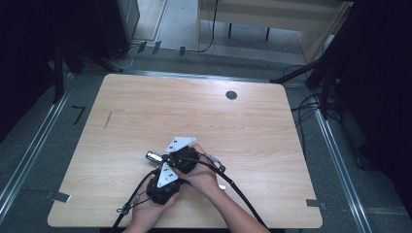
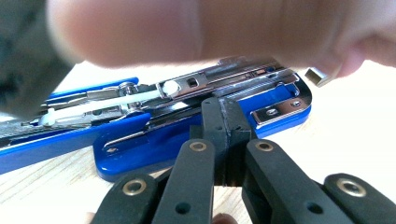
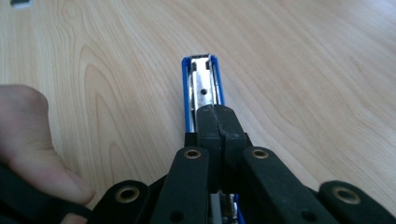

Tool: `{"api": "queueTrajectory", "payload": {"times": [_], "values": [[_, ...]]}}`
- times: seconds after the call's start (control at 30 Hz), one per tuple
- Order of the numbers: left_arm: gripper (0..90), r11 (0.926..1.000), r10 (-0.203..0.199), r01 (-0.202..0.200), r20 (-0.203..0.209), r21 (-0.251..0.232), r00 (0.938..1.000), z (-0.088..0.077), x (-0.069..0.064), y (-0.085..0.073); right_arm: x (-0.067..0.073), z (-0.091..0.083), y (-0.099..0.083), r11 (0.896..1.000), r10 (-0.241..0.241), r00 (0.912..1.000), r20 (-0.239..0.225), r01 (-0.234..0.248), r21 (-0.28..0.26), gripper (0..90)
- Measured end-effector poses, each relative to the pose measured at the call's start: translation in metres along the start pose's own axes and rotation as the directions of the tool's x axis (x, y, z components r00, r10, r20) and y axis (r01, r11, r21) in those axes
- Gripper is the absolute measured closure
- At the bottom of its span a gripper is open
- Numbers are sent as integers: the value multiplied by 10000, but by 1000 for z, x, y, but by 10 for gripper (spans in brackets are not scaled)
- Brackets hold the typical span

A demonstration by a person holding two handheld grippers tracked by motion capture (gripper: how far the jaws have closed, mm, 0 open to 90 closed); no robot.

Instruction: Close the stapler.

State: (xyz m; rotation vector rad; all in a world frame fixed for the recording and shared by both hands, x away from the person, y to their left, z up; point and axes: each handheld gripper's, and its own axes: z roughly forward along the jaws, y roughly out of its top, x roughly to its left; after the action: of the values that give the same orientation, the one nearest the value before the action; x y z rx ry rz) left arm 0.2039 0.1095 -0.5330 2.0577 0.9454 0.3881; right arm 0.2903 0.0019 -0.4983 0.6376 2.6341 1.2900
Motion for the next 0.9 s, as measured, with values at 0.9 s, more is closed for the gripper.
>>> {"api": "queueTrajectory", "payload": {"times": [0.9], "values": [[900, 10000, -4, 4, 17, -14, 10000, 0, 0, 0, -28, -97, -49, 9957, 111, 9937, 1117, -7, -929, 749]]}}
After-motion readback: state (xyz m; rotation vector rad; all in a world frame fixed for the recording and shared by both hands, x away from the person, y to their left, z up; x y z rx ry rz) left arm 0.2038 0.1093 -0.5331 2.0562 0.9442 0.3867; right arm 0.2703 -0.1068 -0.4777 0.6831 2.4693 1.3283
